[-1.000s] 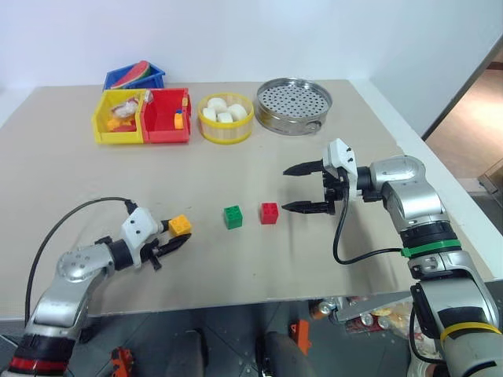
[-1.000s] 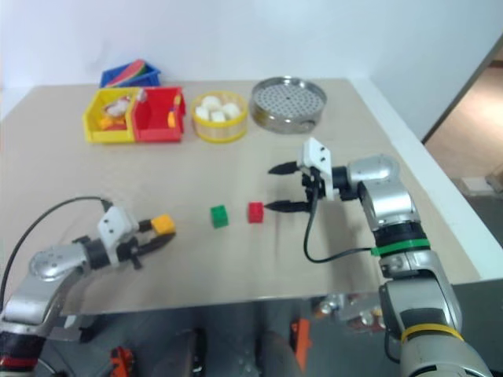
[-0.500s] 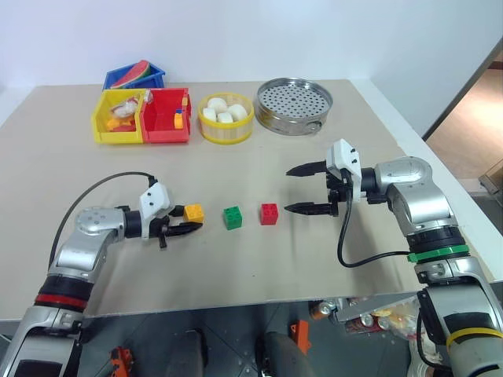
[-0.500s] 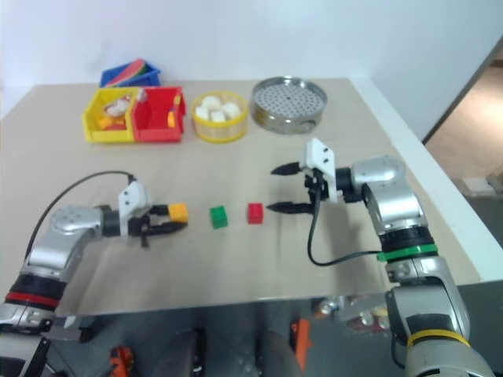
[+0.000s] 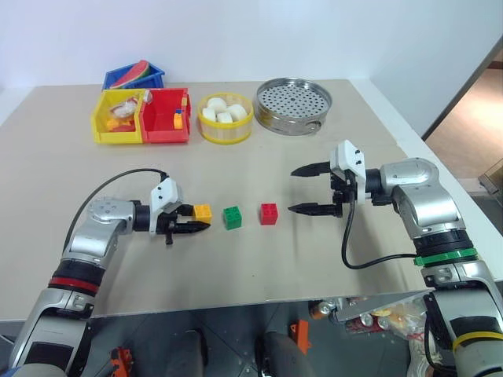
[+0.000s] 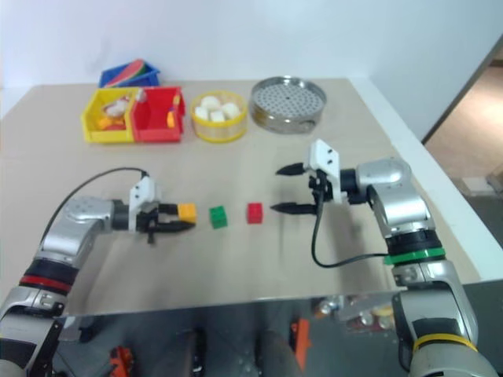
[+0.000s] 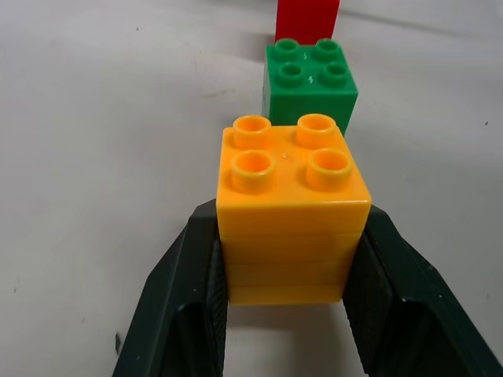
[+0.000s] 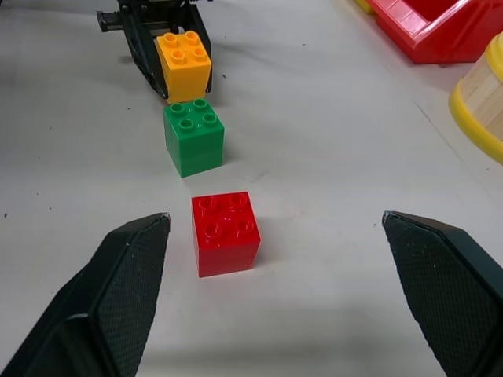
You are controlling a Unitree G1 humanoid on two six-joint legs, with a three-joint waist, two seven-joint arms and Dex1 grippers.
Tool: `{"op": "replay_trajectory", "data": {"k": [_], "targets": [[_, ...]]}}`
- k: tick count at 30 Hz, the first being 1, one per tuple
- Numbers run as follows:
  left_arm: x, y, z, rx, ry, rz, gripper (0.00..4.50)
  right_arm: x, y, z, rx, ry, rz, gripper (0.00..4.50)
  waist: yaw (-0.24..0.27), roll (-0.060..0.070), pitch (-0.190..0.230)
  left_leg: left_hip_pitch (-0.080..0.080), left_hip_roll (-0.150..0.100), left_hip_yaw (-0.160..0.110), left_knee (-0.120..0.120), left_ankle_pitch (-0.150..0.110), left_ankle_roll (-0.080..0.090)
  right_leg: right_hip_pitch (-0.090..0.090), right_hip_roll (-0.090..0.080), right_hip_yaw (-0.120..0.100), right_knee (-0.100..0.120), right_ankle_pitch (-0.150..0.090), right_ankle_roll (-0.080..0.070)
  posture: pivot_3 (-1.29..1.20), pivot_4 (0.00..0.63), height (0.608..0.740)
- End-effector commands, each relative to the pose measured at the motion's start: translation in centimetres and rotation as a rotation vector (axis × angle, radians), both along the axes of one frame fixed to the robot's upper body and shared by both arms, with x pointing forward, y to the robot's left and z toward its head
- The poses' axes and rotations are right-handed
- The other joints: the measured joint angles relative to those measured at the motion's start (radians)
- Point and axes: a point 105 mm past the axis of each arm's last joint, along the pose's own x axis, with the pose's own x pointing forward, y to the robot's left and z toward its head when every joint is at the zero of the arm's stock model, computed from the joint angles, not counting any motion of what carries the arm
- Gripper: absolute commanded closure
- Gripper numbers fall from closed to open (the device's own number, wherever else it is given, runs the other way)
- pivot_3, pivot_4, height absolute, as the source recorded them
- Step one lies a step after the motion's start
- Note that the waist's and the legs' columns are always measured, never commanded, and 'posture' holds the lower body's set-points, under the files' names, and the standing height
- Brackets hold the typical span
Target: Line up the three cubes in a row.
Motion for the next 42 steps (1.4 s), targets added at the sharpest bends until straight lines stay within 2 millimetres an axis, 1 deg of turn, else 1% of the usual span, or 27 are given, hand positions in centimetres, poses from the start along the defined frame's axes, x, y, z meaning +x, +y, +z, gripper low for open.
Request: {"op": "replay_trajectory", "data": {"k": [1,4,7,16,23,28,34,42], "targets": [[-0.6,1.2,0.9,0.009,-0.043,-0.006,2.82,-0.4,-0.8,1.8,0.03,-0.054,-0.017,0.0,-0.001,0.0,0.0,0.0,0.0,0.0,0.0,0.0,0.0,0.0,0.0,0.0,0.0,0.0,0.0,0.0,0.15,0.74],[-1.4,1.6,0.4,0.028,-0.04,-0.026,2.82,-0.6,-0.8,1.8,0.05,-0.027,-0.008,0.0,-0.001,0.0,0.0,0.0,0.0,0.0,0.0,0.0,0.0,0.0,0.0,0.0,0.0,0.0,0.0,0.0,0.15,0.74],[-1.8,1.7,-0.1,0.051,-0.042,-0.041,2.82,-0.9,-0.5,2.0,0.077,0.0,0.011,0.0,0.0,0.0,0.0,0.0,0.0,0.0,0.0,0.0,0.0,0.0,0.0,0.0,0.0,0.0,0.0,0.0,0.15,0.74],[-1.9,1.2,-0.6,0.069,-0.052,-0.074,2.82,-1.2,0.5,1.5,0.059,0.005,0.077,0.0,0.0,0.0,0.0,0.0,0.0,0.0,0.001,0.0,0.0,0.0,0.0,0.0,0.0,0.0,0.0,0.0,0.15,0.74],[-2.3,1.9,-1.2,0.104,-0.034,-0.08,2.82,-1.5,0.9,1.4,0.062,0.004,0.117,0.0,0.0,0.0,0.0,0.0,0.0,0.0,0.001,0.0,0.0,0.0,0.0,0.0,0.0,0.0,0.0,0.0,0.15,0.74],[-2.4,2.4,-1.6,0.12,-0.024,-0.075,2.82,-1.8,1.6,1.5,0.095,0.024,0.158,0.0,-0.001,0.0,0.0,0.0,0.0,0.0,0.001,0.0,0.0,0.0,0.0,0.0,0.001,0.0,0.0,0.0,0.15,0.74],[-2.2,3.0,-1.7,0.132,-0.02,-0.055,2.82,-1.5,1.9,1.4,0.106,0.028,0.161,0.0,-0.002,0.0,0.0,0.001,0.001,0.0,0.001,0.0,0.0,0.0,0.001,0.0,0.001,0.0,0.0,0.0,0.15,0.74],[-2.1,3.3,-2.0,0.144,-0.018,-0.03,2.82,-1.2,1.9,1.3,0.094,0.013,0.156,0.0,-0.003,0.0,0.0,0.002,0.003,0.0,0.001,0.0,0.0,0.0,0.003,0.0,0.002,0.001,-0.002,0.0,0.15,0.74]]}}
